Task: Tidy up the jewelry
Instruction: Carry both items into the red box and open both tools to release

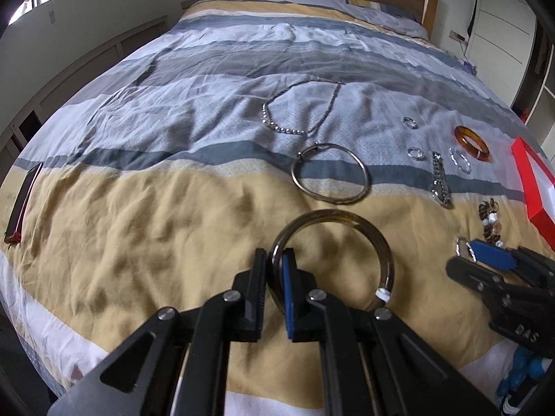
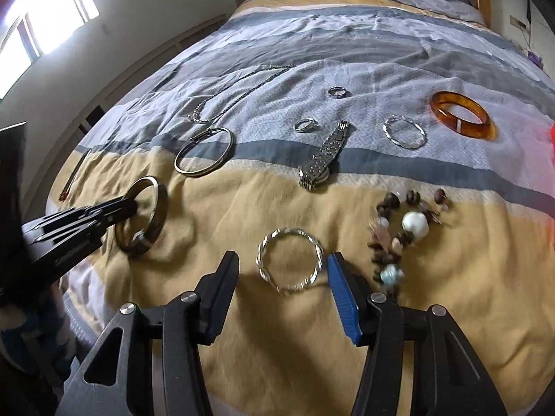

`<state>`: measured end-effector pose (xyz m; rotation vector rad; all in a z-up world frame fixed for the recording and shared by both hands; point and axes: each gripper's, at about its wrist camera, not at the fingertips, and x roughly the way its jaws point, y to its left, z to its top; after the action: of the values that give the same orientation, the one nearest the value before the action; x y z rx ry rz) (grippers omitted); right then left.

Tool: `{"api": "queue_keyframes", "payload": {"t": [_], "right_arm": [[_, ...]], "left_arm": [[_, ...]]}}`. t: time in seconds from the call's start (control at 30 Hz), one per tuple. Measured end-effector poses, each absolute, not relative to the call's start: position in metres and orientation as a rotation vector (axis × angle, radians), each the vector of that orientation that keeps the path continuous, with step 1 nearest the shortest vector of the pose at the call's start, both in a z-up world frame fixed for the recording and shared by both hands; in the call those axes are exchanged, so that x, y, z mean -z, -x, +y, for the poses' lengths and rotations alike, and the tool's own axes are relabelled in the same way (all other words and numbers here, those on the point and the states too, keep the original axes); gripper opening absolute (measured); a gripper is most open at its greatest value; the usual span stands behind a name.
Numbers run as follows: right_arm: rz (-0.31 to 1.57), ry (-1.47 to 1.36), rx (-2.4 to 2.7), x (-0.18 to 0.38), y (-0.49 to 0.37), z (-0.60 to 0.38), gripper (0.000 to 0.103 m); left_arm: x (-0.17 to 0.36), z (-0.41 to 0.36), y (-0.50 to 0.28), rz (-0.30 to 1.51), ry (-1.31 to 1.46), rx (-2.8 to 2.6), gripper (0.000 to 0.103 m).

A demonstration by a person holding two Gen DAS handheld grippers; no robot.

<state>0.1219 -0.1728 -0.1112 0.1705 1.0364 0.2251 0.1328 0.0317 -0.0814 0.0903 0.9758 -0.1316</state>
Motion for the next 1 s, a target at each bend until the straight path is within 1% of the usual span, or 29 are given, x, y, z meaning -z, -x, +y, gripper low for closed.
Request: {"api": "queue_keyframes", "payload": {"t": [0.03,0.13,0.27,0.43,0.6,0.8,1.0], "right_arm": [[1.039,-0.163,-0.224,0.112,-0.124,-0.172,0.053],[1.051,-0.14,-0.215,0.115,-0.127,-0.17,0.039],[1.046,-0.129,-0.236,0.11,-0.122,-0.169,0.038],[1.001,-0.129,-0.26,0.09,-0.103,-0.169,0.038],[0.949,-0.164,-0.218,0.065,-0.074,-0.199,0.038],[0.886,-0.221,-0.075,0.04,-0.026,-0.291,0.038],[0.844,-0.243,0.113,0.024,0.009,-0.404,0.038]], "left_arm": [[0.081,0.032,-0.132,0.976,-0.089,0.13,0.008],[0.079,0.033,-0.129,0.971,-0.084,0.13,0.008],[0.069,0.029,-0.123,0.946,-0.093,0.141,0.008],[0.046,0.017,-0.113,0.903,-0.11,0.164,0.008],[0.024,-0.014,-0.097,0.891,-0.103,0.239,0.008],[0.003,-0.09,-0.086,0.896,-0.082,0.407,0.008],[-0.006,-0.211,-0.089,0.895,-0.13,0.581,0.008]]}}
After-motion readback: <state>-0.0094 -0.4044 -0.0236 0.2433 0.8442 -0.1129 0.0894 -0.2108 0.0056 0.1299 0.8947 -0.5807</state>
